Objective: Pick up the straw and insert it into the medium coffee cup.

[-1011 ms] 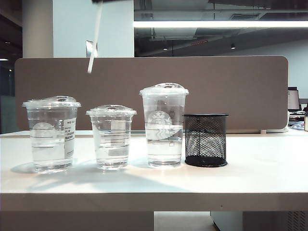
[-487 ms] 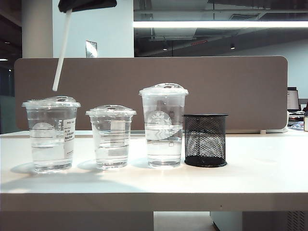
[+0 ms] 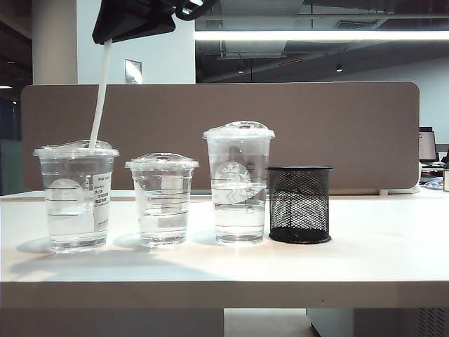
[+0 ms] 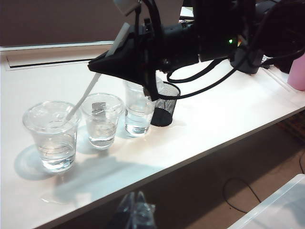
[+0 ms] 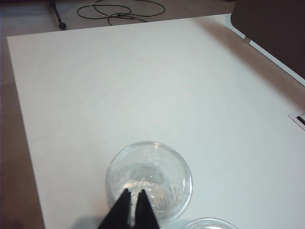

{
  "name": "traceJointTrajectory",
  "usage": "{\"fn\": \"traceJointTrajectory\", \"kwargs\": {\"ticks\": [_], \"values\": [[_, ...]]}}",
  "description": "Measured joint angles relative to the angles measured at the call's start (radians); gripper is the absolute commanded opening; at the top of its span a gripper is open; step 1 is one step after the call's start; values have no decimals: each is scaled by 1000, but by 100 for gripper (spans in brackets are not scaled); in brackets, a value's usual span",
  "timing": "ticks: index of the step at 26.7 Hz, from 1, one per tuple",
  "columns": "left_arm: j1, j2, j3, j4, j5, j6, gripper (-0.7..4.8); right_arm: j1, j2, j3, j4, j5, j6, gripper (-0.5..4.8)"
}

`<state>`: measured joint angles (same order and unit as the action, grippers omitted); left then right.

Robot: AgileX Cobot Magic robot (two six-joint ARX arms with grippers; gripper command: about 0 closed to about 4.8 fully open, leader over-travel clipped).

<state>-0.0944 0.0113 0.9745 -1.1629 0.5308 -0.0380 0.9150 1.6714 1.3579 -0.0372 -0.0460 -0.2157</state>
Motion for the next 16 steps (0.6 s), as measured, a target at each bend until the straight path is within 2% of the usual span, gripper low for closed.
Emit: {"fn": "traceJointTrajectory", "kwargs": {"ticks": [2,4,5,7,8,9,11,15,16], "values": [[0,0,0,0,0,0,-2,-2,13,0,11,0,0,84],[0,0,0,0,0,0,-2,-6,32,0,22,-3,-1,190],[0,0,0,0,0,0,-2,-7,45,0,25,-8,0,227],[0,0,0,0,1,0,-2,-8,63,-1,32,-17,2,284],[0,0,0,0,1,0,-2,-8,71,-1,35,-19,3,331],[0,0,0,0,1,0,-2,-8,77,-2,47,-19,2,351],[0,0,0,0,1,0,-2,-7,76,-1,69,-17,3,368],[0,0,0,0,1,0,-2,-7,35,-2,71,14,3,360],[0,0,0,0,1,0,-2,-7,11,-2,69,20,3,248]]}}
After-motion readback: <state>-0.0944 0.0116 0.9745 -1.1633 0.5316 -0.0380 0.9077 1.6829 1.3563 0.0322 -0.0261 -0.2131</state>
